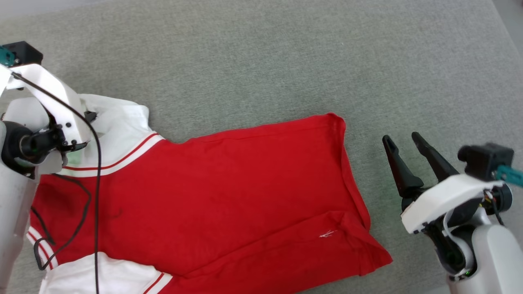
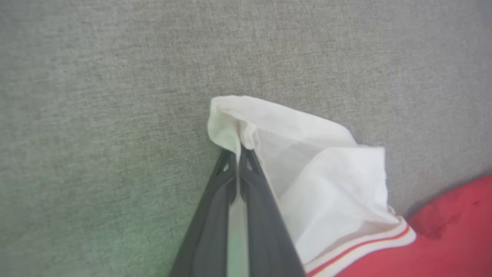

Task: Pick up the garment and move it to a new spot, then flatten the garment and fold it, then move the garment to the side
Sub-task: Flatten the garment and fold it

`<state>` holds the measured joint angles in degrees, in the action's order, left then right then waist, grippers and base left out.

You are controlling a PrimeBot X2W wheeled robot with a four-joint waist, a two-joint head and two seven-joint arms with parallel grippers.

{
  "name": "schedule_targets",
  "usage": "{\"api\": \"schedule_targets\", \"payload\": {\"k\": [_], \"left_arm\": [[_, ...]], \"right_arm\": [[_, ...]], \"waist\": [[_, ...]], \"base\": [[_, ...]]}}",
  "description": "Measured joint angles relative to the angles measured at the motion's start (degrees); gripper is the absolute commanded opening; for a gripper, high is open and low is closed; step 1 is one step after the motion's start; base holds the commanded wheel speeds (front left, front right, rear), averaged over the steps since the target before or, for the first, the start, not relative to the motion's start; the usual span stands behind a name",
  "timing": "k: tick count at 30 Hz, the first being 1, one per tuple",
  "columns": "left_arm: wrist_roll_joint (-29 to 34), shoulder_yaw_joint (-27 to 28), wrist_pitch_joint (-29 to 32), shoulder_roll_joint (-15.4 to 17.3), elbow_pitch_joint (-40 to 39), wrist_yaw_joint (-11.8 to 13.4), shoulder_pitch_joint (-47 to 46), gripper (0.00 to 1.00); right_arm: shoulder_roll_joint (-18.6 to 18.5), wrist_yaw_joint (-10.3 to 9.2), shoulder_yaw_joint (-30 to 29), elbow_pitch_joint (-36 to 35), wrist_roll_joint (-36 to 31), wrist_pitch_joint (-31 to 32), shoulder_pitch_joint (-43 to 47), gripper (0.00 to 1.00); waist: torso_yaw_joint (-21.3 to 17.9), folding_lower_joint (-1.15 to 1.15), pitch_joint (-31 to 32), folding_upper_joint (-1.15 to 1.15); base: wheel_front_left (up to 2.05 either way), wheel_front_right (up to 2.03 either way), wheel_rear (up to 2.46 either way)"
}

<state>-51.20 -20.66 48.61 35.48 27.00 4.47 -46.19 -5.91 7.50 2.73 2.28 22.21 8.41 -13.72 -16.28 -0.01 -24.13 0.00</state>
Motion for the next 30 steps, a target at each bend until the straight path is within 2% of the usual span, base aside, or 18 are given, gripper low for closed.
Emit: {"api": "schedule_targets", "payload": {"k": [8, 14, 24, 25, 26, 27, 30], "left_arm": [[2.80, -1.45, -5.54, -1.55, -2.75, -2.86, -2.85, 0.00], [3.66, -2.25, -7.19, -2.10, -5.90, -3.81, -4.38, 0.00], [3.50, -2.50, -8.31, -2.33, -9.65, -4.15, -3.60, 0.00], [3.36, -2.50, -8.50, -2.40, -9.72, -4.15, -3.31, 0.00], [3.21, -2.50, -8.64, -2.38, -9.80, -4.24, -3.09, 0.00], [3.02, -2.44, -8.87, -2.40, -9.90, -4.27, -2.90, 0.00], [2.60, -2.14, -10.05, -2.43, -10.16, -4.59, -1.92, 0.00]], "right_arm": [[-7.44, 0.00, 5.08, 4.12, 5.97, 16.00, -8.73, 1.00], [-10.72, 0.00, 9.59, 6.83, 6.98, 25.03, -15.06, 1.00], [-12.51, 0.00, 15.21, 17.92, 8.50, 35.43, -23.25, 1.00], [-12.60, 0.00, 15.50, 18.75, 9.13, 36.62, -23.91, 0.47], [-12.73, 0.00, 15.71, 19.51, 9.66, 37.63, -24.43, 0.19], [-12.95, 0.00, 16.12, 20.13, 9.71, 38.45, -24.98, 0.00], [-13.32, 0.00, 16.58, 20.82, 10.91, 38.51, -25.73, 0.00]], "waist": [[3.46, 0.00, 0.79, 0.00], [6.38, 0.01, 0.18, 0.00], [9.54, 0.01, -1.88, 0.00], [9.77, 0.00, -1.93, 0.00], [9.98, 0.00, -1.94, 0.00], [10.18, 0.00, -1.91, 0.00], [10.76, 0.01, -1.47, 0.00]], "base": [[0.00, 0.00, 0.00], [0.00, 0.00, 0.00], [0.00, 0.00, 0.00], [0.00, 0.00, 0.00], [0.00, 0.00, 0.00], [0.00, 0.00, 0.00], [0.00, 0.00, 0.00]]}}
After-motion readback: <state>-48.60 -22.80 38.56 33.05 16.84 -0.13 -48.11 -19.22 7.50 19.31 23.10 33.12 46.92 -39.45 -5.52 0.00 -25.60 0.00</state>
